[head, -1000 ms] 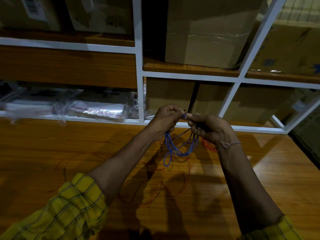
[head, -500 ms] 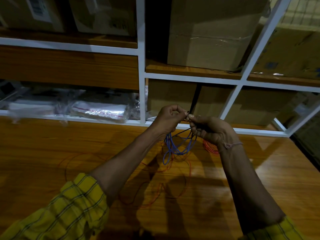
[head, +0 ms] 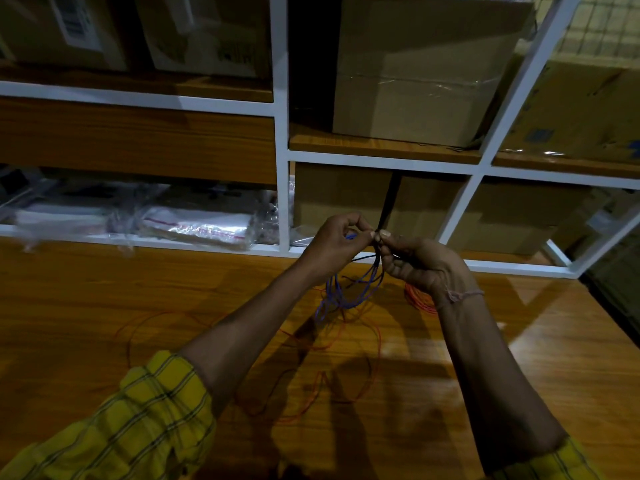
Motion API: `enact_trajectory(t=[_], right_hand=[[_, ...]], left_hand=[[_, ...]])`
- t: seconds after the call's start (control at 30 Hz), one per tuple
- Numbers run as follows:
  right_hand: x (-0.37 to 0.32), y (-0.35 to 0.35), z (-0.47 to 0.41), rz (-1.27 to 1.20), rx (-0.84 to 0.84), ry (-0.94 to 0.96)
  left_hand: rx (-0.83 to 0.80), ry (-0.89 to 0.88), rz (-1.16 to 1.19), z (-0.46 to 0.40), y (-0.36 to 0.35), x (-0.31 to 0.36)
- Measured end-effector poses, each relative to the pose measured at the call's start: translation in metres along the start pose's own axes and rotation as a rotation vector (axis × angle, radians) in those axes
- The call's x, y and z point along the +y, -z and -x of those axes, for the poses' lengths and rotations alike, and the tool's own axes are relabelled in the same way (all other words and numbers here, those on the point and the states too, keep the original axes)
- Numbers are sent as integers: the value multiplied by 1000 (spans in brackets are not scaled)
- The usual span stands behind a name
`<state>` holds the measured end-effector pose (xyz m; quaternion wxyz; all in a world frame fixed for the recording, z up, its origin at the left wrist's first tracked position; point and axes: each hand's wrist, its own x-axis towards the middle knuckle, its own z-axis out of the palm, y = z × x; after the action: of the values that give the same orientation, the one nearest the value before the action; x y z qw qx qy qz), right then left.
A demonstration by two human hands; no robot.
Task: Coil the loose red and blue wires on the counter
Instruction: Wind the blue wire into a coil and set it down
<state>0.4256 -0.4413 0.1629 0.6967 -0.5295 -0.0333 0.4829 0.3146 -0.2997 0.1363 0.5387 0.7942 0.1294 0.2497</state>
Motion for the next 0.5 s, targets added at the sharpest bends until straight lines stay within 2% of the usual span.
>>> enact_trajectory(t=[0.13,0.5], right_hand=[[-1,-2,4,42,62,50],[1,-7,7,258,315,350]], left_hand=[[-43,-20,-64,-1,2,-6],[-88,-104,-109,-3,4,-8]])
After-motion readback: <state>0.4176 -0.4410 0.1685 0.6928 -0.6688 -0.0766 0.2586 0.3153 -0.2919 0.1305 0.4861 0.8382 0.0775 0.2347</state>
